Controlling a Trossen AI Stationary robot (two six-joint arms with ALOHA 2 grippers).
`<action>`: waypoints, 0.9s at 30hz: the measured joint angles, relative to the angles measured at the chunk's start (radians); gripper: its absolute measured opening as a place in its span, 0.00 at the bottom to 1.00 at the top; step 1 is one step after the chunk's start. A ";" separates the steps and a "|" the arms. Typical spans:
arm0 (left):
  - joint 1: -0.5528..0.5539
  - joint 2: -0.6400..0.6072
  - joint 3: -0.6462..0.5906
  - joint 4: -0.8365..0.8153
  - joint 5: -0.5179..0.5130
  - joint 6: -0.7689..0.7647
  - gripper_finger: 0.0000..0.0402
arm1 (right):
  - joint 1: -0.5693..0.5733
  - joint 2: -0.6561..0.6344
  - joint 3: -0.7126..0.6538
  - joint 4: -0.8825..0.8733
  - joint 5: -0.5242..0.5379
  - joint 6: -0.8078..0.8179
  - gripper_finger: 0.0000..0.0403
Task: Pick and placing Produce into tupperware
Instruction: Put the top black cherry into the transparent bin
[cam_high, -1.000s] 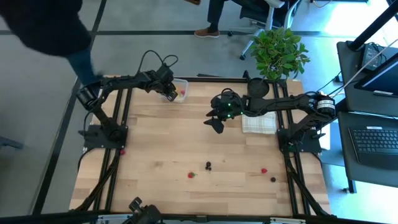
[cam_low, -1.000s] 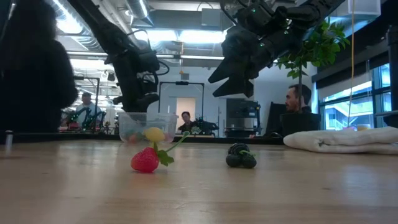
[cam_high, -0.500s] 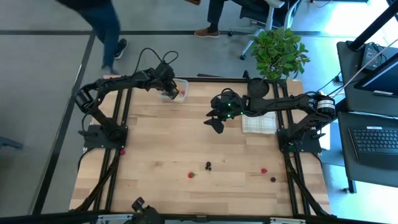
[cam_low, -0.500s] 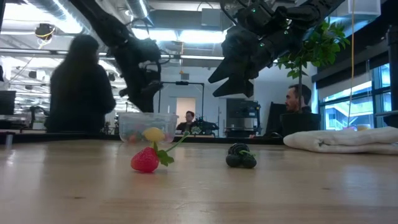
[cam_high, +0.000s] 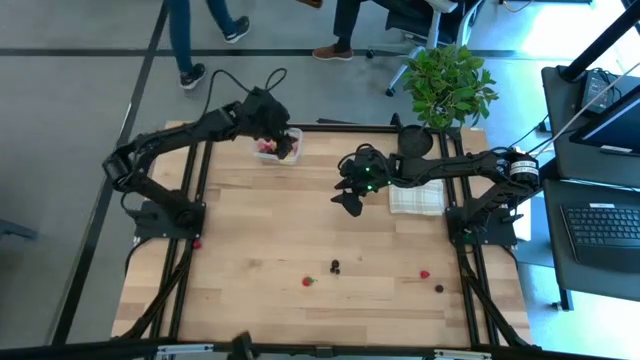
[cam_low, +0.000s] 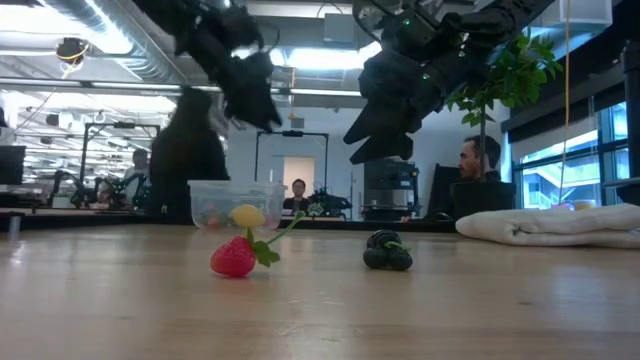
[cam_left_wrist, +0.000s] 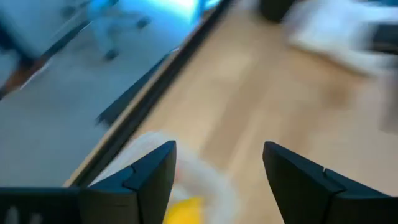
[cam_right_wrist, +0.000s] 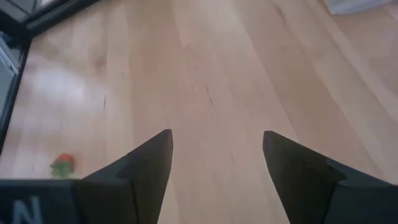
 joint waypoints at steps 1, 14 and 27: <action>-0.018 -0.019 0.000 0.000 0.029 0.016 0.58 | 0.003 0.000 0.000 -0.007 -0.001 -0.008 0.62; -0.401 -0.214 -0.193 0.285 0.064 0.066 0.58 | 0.118 0.000 0.000 -0.007 -0.018 -0.168 0.62; -0.692 -0.215 -0.604 0.829 -0.097 -0.018 0.58 | 0.273 0.000 0.000 -0.008 -0.018 -0.239 0.62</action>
